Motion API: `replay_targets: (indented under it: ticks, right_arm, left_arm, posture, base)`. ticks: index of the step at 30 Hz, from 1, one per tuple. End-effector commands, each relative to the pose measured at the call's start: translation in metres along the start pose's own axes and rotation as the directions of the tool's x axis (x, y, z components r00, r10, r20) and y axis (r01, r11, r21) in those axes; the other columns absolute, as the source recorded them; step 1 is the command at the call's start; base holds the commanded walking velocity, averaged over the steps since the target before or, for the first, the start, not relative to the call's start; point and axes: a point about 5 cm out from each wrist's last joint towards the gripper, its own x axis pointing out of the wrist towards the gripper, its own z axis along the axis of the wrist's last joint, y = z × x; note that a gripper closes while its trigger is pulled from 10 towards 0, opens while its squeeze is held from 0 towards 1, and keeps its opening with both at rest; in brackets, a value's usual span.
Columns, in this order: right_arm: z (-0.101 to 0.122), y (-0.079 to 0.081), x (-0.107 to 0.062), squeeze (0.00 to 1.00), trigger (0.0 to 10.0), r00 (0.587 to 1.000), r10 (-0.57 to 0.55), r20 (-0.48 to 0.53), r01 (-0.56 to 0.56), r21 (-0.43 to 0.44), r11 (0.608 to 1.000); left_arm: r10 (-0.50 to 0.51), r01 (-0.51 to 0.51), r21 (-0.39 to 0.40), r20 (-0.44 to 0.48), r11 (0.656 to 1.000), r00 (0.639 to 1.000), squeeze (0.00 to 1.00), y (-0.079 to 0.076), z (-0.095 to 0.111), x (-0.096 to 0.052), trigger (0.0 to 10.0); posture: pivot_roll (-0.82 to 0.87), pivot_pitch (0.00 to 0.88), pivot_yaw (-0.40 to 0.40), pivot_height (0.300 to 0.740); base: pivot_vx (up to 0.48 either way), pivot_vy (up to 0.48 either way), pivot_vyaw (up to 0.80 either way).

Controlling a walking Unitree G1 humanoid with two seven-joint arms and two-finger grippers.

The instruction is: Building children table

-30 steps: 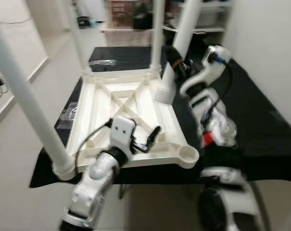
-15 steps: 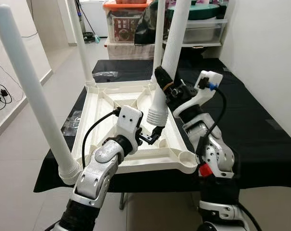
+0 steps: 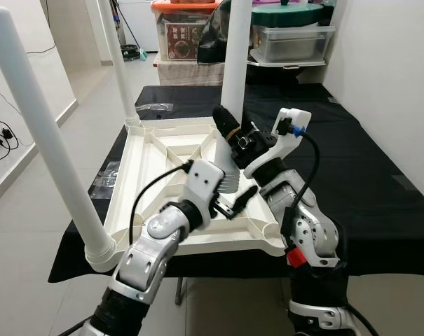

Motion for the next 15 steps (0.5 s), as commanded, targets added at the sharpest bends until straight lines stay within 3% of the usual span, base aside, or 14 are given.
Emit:
replay_targets:
  ticks: [1,6,15]
  right_arm:
    - [-0.001,0.003,0.001,0.00,0.0,1.000,-0.004,0.009,0.004,0.023,1.000]
    - [0.003,-0.001,0.002,0.00,0.0,1.000,-0.022,0.015,0.022,0.025,0.999]
    - [0.000,0.002,0.000,0.00,0.0,1.000,-0.005,-0.011,0.004,-0.005,1.000]
  left_arm:
    - [0.082,-0.083,0.025,0.036,0.996,0.996,0.00,0.016,0.007,-0.002,10.0]
    - [0.124,-0.126,0.044,0.050,0.991,0.991,0.00,0.023,0.011,-0.002,10.0]
    - [0.006,-0.007,0.029,0.039,1.000,0.999,0.00,0.004,0.006,0.002,10.0]
  posture:
    - [0.02,0.025,-0.020,0.740]
    - [0.02,0.030,-0.019,0.740]
    - [0.01,0.031,-0.022,0.740]
  base:
    - [0.000,0.000,0.00]
    - [0.000,0.000,0.00]
    - [0.000,0.000,0.00]
